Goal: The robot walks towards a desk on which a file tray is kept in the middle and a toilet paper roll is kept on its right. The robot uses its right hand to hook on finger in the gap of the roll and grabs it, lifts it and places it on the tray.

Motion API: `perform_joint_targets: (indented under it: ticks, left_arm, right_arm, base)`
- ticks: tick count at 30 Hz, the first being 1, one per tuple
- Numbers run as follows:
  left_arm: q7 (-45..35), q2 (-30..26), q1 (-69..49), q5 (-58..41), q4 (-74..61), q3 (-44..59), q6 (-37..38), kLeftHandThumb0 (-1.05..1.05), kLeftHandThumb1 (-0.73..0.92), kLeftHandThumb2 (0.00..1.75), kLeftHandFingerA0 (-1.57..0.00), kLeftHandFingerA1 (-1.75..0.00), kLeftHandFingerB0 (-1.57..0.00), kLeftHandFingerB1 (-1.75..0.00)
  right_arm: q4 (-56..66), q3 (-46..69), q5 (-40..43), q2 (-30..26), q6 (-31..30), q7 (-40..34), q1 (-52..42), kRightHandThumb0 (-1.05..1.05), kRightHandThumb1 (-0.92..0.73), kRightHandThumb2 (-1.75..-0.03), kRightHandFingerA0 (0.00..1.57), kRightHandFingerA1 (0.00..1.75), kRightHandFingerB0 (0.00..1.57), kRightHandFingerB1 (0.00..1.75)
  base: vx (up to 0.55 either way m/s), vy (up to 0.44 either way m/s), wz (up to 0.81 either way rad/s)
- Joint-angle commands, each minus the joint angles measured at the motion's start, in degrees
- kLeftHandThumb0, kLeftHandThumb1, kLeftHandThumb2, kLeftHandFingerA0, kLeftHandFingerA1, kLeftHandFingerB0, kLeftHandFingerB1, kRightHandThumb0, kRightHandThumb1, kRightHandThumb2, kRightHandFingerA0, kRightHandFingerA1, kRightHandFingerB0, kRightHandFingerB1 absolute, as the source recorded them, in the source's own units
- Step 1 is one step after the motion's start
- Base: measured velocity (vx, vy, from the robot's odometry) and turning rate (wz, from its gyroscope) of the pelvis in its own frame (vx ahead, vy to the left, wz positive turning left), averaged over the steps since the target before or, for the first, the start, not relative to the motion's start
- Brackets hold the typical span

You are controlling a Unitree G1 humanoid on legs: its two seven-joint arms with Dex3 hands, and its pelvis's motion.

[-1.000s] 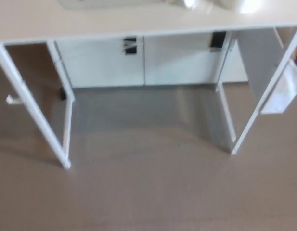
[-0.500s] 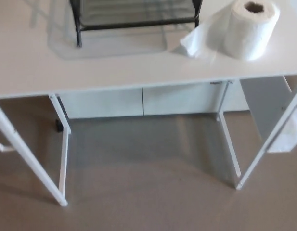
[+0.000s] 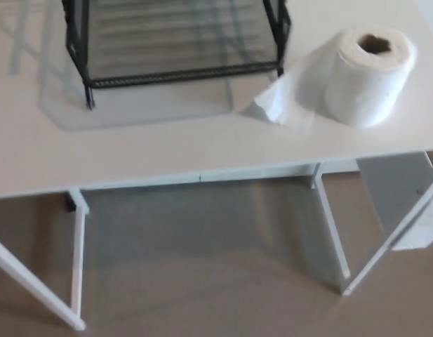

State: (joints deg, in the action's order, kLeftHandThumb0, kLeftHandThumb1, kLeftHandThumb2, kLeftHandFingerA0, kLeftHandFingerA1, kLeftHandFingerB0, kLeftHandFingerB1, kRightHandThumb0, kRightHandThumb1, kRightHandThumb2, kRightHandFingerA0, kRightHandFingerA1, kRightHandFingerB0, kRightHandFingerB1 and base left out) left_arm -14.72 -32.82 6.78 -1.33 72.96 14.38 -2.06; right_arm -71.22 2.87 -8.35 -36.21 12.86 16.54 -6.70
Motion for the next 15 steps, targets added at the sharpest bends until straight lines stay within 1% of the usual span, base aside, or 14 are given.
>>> perform_joint_targets:
  ticks: [1, 2, 5, 6, 7, 8, 9, 10, 12, 13, 14, 15]
  left_arm:
    - [-0.1, -1.2, -0.4, -0.5, 0.2, 0.4, 0.5, -1.05, 0.77, 0.99, -0.38, -1.26, -0.04, -1.12]
    - [-0.1, -1.1, -0.3, -0.4, 0.5, 0.4, 0.7, -1.05, 0.77, 0.98, -0.39, -1.27, -0.06, -1.11]
    - [0.1, -1.1, -0.1, -0.5, 0.7, 0.5, 0.3, -1.05, 0.76, 1.00, -0.38, -1.27, -0.06, -1.12]
    - [0.2, -1.3, -0.4, 0.3, 0.1, -0.3, 0.8, -1.05, 0.81, 0.96, -0.41, -1.23, -0.12, -1.07]
    - [0.3, -1.2, -0.2, -0.4, 0.0, 0.3, -0.1, -1.05, 0.81, 0.96, -0.38, -1.24, -0.12, -1.06]
    - [0.4, -1.2, -0.2, -0.4, -0.1, 0.2, 0.0, -1.05, 0.80, 0.97, -0.39, -1.23, -0.11, -1.07]
    - [0.3, -1.1, -0.1, -0.6, 0.3, 0.5, 0.0, -1.05, 0.76, 1.01, -0.36, -1.26, -0.03, -1.13]
    - [0.4, -1.0, 0.0, -0.8, 0.3, 0.7, -0.2, -1.05, 0.75, 1.02, -0.34, -1.28, -0.05, -1.14]
    - [0.3, -1.1, 0.0, -1.0, 0.2, 0.9, -0.4, -1.05, 0.75, 1.02, -0.34, -1.28, -0.05, -1.14]
    - [0.2, -1.1, -0.1, -0.8, 0.0, 0.7, -0.3, -1.05, 0.76, 1.01, -0.35, -1.29, -0.06, -1.14]
    - [0.2, -1.1, -0.1, -0.7, 0.2, 0.7, -0.1, -1.05, 0.76, 1.00, -0.41, -1.31, -0.07, -1.14]
    - [0.4, -1.1, -0.1, -0.6, 0.6, 0.7, 0.2, -1.05, 0.80, 0.97, -0.47, -1.26, -0.10, -1.01]
  right_arm:
    - [0.2, 0.8, 1.2, -0.4, -0.1, 1.1, -0.2, -1.01, -0.75, -1.12, 0.00, 0.03, 0.11, 0.14]
    - [0.4, 1.5, 1.8, -0.1, 0.1, 0.4, -0.5, -0.98, -0.72, -1.10, 0.00, 0.06, 0.08, 0.22]
    - [0.1, 1.6, 1.5, 0.2, -0.6, -0.1, 0.0, -0.96, -0.73, -1.09, 0.00, 0.06, 0.09, 0.21]
    - [-0.2, 1.5, 1.5, 0.0, -1.1, 1.0, 0.3, -0.99, -0.74, -1.10, 0.00, 0.05, 0.11, 0.16]
    - [-0.5, 1.1, 1.2, -0.2, -1.4, 1.6, 0.7, -0.99, -0.74, -1.11, 0.00, 0.05, 0.10, 0.14]
    - [-0.5, 0.9, 1.0, -0.3, -1.2, 1.5, 0.6, -0.99, -0.75, -1.12, 0.00, 0.05, 0.09, 0.14]
    - [-0.3, 1.1, 1.2, -0.3, -1.3, 1.4, 0.6, -0.98, -0.74, -1.10, 0.02, 0.05, 0.12, 0.16]
    - [-0.2, 1.7, 1.8, -0.1, -1.3, 1.3, 0.5, -0.91, -0.68, -1.08, 0.00, 0.12, 0.07, 0.23]
    - [-0.1, 2.6, 2.6, 0.1, -1.2, 1.9, 0.3, -0.90, -0.69, -1.08, 0.00, 0.11, 0.07, 0.23]
    - [-0.1, 1.9, 1.6, 0.0, -0.5, 1.1, 0.2, -0.98, -0.72, -1.10, 0.00, 0.06, 0.11, 0.18]
    - [-0.2, 1.6, 1.3, -0.1, -0.7, 0.8, 0.3, -0.92, -0.69, -1.10, 0.00, 0.11, 0.07, 0.22]
    - [-0.3, 1.1, 0.7, -0.1, -0.9, 0.7, 0.5, -1.00, -0.76, -1.13, 0.00, 0.07, 0.12, 0.14]
  base:
    - [0.22, 0.308, -0.03]
    - [0.16, 0.190, -0.04]
    - [0.02, 0.041, 0.01]
    - [0.00, 0.000, 0.00]
    - [0.10, 0.029, 0.07]
    - [0.10, -0.011, 0.05]
    - [0.09, -0.053, 0.07]
    - [0.09, -0.107, 0.02]
    - [0.08, -0.094, 0.02]
    - [0.07, -0.147, 0.05]
    - [0.06, -0.206, 0.03]
    - [-0.05, -0.165, -0.39]
